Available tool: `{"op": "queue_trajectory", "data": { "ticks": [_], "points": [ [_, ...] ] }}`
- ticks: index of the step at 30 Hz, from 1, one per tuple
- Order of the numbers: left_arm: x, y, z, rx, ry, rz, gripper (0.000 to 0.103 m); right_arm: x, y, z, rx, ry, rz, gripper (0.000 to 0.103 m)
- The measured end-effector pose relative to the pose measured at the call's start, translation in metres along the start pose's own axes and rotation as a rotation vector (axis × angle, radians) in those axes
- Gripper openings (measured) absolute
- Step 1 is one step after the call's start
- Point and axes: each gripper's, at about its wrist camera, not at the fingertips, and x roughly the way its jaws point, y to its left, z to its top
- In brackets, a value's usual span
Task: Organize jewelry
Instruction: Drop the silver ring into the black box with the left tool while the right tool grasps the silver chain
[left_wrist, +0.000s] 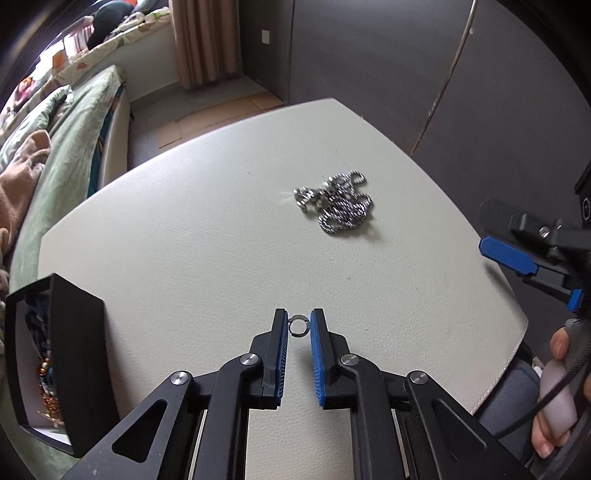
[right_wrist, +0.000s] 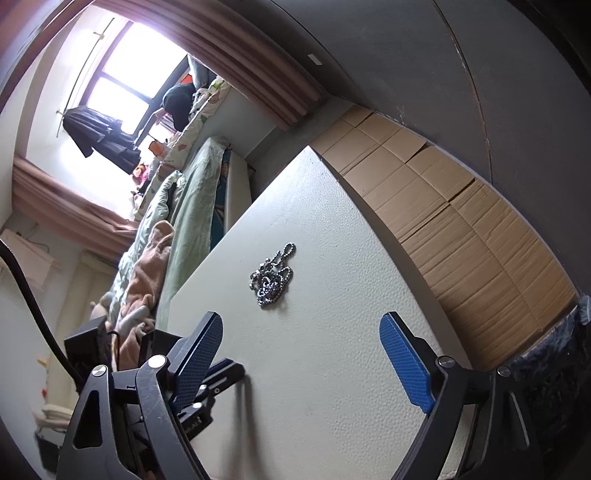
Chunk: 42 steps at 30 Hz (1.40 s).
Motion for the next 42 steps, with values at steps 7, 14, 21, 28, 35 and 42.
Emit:
{"op": "queue_trajectory", "data": {
  "ticks": [7,14,21,28,35,42],
  "points": [
    [-0.021,0.025,0.006,-0.021,-0.05,-0.009,0.013,0.008,0.013,-0.002,-0.04,-0.002,-0.031,0.075],
    [-0.039,0.049,0.007,-0.061,-0.091,-0.038,0.013,0.028,0.029,-0.006,-0.081,0.039,-0.037,0.062],
    [-0.062,0.081,0.0,-0.109,-0.127,-0.07,0.013,0.055,0.05,-0.012,-0.118,0.094,-0.042,0.057],
    [-0.092,0.12,-0.009,-0.176,-0.176,-0.058,0.013,0.081,0.066,-0.01,-0.127,0.108,-0.131,0.055],
    [-0.114,0.161,-0.021,-0.257,-0.209,-0.035,0.013,0.104,0.087,0.007,-0.151,0.115,-0.278,0.055],
    [-0.13,0.186,-0.029,-0.317,-0.24,-0.029,0.013,0.125,0.102,0.027,-0.18,0.14,-0.394,0.055]
  ]
}}
